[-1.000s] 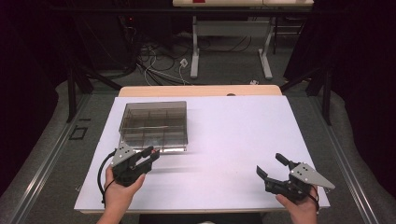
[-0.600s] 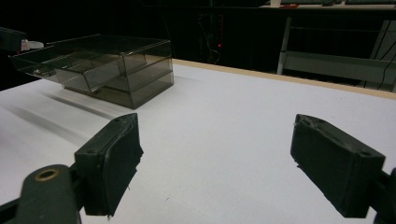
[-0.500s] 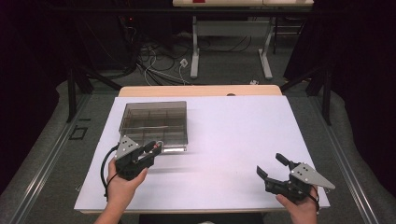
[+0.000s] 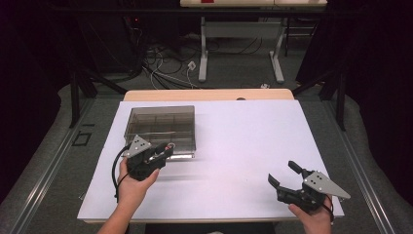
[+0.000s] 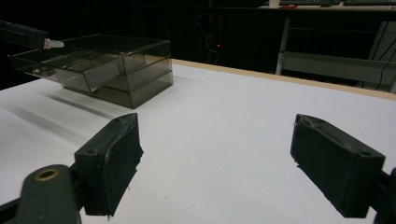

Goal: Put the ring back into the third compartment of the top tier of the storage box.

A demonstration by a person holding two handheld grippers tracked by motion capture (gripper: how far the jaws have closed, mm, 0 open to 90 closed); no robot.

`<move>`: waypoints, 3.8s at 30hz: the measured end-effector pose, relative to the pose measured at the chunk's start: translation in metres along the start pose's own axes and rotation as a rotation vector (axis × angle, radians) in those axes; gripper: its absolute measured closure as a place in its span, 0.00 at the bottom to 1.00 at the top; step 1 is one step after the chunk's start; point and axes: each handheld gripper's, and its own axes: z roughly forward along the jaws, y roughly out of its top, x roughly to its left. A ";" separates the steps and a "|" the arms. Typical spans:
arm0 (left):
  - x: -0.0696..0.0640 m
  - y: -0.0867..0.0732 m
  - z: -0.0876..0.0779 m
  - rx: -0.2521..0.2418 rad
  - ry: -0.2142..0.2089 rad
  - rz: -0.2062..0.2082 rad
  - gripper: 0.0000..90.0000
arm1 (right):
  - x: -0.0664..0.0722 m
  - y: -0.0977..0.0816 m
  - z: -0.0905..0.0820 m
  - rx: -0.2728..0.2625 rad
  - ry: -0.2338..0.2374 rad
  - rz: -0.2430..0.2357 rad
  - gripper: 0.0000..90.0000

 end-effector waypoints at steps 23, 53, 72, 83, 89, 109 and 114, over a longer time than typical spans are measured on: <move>0.002 0.005 0.025 0.074 0.010 0.012 0.76 | 0.000 0.000 0.000 0.001 0.001 0.006 0.17; -0.004 0.006 0.041 0.102 0.002 0.015 0.75 | 0.000 0.000 0.000 0.002 0.006 0.006 0.17; -0.001 0.008 0.038 0.075 0.012 -0.002 0.59 | 0.000 0.000 0.001 0.001 0.008 0.005 0.17; 0.003 0.010 0.033 0.055 0.028 -0.024 0.48 | 0.000 0.000 0.001 0.001 0.007 0.004 0.17; 0.003 0.011 0.029 0.040 0.042 -0.022 0.42 | 0.000 0.000 0.001 -0.001 0.006 0.002 0.17; -0.002 0.013 0.000 -0.048 0.023 -0.011 0.31 | 0.001 0.000 0.000 0.003 0.011 0.001 0.17; -0.006 0.012 -0.008 -0.041 -0.002 -0.028 0.31 | 0.000 0.000 0.000 0.003 0.013 -0.001 0.17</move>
